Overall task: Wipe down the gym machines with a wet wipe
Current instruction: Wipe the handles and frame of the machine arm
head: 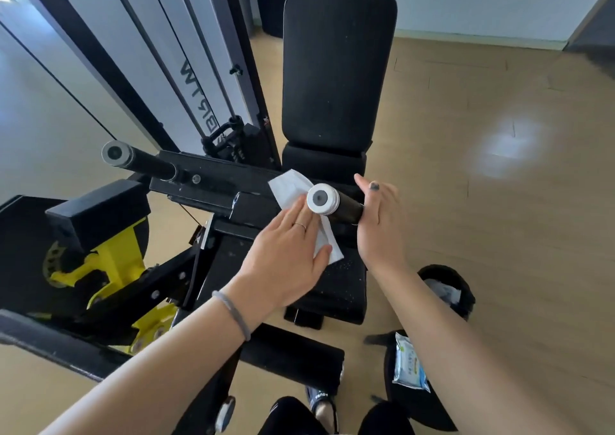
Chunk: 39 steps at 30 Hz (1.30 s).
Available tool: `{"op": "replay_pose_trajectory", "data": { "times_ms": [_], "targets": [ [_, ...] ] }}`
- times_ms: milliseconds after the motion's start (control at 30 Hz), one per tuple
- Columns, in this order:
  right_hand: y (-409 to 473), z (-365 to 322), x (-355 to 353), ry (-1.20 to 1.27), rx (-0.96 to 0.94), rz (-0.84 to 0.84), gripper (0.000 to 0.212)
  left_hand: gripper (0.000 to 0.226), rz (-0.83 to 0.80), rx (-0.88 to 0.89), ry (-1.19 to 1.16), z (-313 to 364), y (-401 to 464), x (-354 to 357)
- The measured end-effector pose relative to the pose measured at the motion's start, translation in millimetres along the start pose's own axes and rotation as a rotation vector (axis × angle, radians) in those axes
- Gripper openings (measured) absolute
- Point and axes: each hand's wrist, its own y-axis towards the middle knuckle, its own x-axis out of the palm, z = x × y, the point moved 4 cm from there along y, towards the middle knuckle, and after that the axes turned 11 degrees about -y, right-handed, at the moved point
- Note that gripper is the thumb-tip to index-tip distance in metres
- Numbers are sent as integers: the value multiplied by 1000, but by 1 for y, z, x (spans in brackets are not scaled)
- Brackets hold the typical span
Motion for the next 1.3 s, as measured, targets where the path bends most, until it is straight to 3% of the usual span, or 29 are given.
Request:
{"op": "replay_pose_trajectory", "data": {
  "times_ms": [67, 200, 333, 433, 533, 667, 800, 933, 1000, 1167, 1233, 1300],
  "targets": [
    [-1, 1, -1, -26, -7, 12, 66, 71, -16, -7, -8, -13, 1, -7],
    [-1, -2, -3, -28, 8, 0, 66, 76, 7, -190, -79, -45, 5, -20],
    [-4, -23, -17, -17, 5, 6, 61, 74, -7, 20, -81, -12, -8, -9],
    [-8, -65, -27, 169, -127, -6, 55, 80, 33, -103, -105, -29, -3, -13],
    [-9, -90, -21, 360, -179, -167, 71, 75, 59, -218, -172, -47, 0, -16],
    [-7, -88, -17, 355, -152, -269, 73, 65, 47, 0, -175, -19, -12, -14],
    [-9, -90, -16, 380, -170, -231, 73, 65, 35, 18, -158, -25, -6, -11],
    [-12, -90, -15, 362, -143, -183, 70, 67, 62, -270, -317, -74, -4, -16],
    [-13, -89, -14, 360, -118, -153, 69, 68, 91, -334, -350, -88, -8, -16],
    [-17, -91, -11, 369, -97, -39, 66, 63, 8, 42, -302, -25, -2, -8],
    [-17, -92, -12, 365, -85, -36, 67, 71, 13, -11, -270, -34, 2, -11],
    [-18, -92, -12, 357, -77, -52, 65, 69, 37, -186, -257, -63, -3, -20]
  ]
}}
